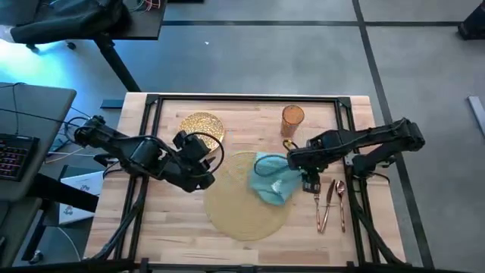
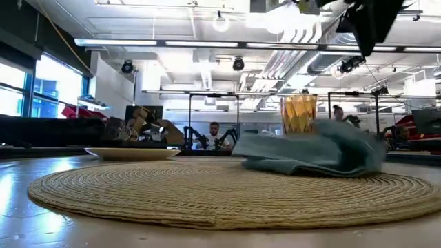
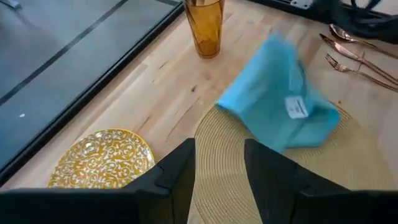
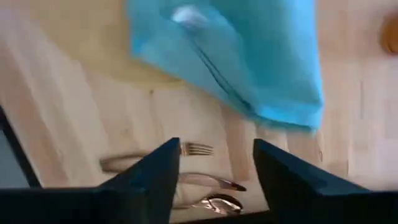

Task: Set table place
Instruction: Fold the blue napkin

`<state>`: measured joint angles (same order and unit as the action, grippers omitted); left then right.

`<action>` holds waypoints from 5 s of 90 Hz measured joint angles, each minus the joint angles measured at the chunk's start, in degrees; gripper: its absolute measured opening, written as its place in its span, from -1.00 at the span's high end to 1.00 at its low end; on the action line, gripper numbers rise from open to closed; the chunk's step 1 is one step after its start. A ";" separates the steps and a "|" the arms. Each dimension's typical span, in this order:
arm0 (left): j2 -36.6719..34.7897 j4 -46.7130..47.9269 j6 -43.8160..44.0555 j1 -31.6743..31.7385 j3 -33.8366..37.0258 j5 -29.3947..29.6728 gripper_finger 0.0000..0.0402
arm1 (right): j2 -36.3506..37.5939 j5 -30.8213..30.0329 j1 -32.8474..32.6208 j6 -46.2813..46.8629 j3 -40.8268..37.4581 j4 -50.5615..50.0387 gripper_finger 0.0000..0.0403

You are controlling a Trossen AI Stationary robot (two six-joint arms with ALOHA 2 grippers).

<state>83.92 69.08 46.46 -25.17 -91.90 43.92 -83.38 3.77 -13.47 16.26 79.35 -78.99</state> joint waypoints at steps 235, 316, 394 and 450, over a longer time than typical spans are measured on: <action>5.53 -46.58 -32.06 6.95 -0.02 -2.06 0.15 | -9.78 -5.70 7.94 3.16 31.95 18.22 1.00; 10.95 -49.87 -33.52 11.70 0.33 -3.77 0.23 | -10.77 -4.31 7.40 3.16 37.20 14.31 1.00; 2.11 -47.85 -42.25 13.66 -15.97 -10.68 1.00 | 1.59 -16.04 1.54 7.93 34.19 0.86 -0.02; 2.34 -47.41 -49.64 13.36 -23.87 -5.81 1.00 | 1.69 -33.13 0.38 9.76 0.93 34.32 -0.07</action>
<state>86.26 21.67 -3.18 -11.80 -115.77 38.11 -81.69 -29.36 -13.08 26.02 80.28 -44.67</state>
